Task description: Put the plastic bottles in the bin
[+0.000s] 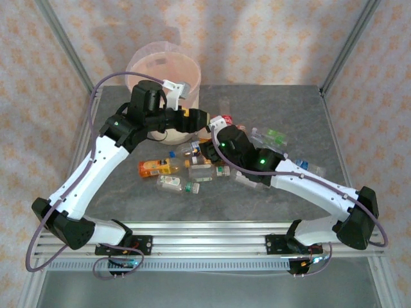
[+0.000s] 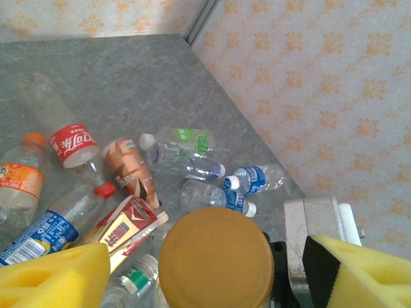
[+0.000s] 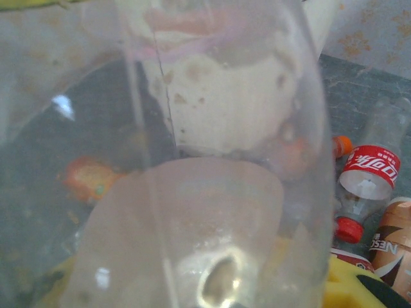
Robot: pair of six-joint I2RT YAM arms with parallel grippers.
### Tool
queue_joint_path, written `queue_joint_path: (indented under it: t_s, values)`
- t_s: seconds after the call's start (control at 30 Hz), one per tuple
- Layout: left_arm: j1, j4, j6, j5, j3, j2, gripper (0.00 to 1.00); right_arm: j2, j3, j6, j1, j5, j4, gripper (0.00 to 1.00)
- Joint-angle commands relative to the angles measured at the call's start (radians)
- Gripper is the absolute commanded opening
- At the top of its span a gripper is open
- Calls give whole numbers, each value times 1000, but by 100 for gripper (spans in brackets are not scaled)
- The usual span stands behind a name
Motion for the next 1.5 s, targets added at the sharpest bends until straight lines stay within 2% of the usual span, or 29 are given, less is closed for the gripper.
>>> queue_joint_path:
  t_s: [0.0, 0.1, 0.2, 0.33, 0.53, 0.67, 0.77, 0.83, 0.87, 0.93, 0.97, 1.03, 1.27, 1.47]
  values:
    - [-10, 21, -3, 49, 1, 1, 78, -1, 37, 9, 5, -25, 79, 6]
    - [-9, 42, -25, 71, -12, 1, 78, 2, 40, 18, 5, -38, 106, 5]
    - [-9, 53, -47, 74, -15, 1, 67, -4, 35, 32, 6, -44, 132, 5]
    - [1, 80, -75, 109, -29, -9, 60, -26, 16, 52, 5, -50, 167, 6]
    - [25, 132, -112, 163, -55, -33, 60, -45, 3, 84, 3, -89, 204, 7]
    - [37, 138, -121, 181, -68, -43, 46, -43, 4, 99, 4, -111, 226, 9]
    - [43, 144, -124, 176, -72, -52, 32, -39, 10, 99, 4, -112, 228, 10]
    - [47, 152, -125, 171, -68, -54, 26, -32, 19, 94, 3, -109, 216, 16]
    - [49, 158, -125, 164, -65, -54, 24, -28, 26, 92, 4, -106, 206, 23]
    - [52, 168, -125, 147, -50, -50, 21, -24, 39, 87, 4, -101, 185, 44]
    - [55, 169, -121, 137, -34, -46, 20, -22, 47, 81, 3, -99, 171, 58]
    - [67, 164, -108, 113, 6, -36, 20, -23, 65, 80, 3, -81, 140, 98]
    - [154, 138, -79, -35, 215, 32, 20, -43, 89, 88, 3, -50, 61, 99]
    - [236, 57, -39, -177, 489, 195, 20, -45, 83, 128, 4, 51, 17, 99]
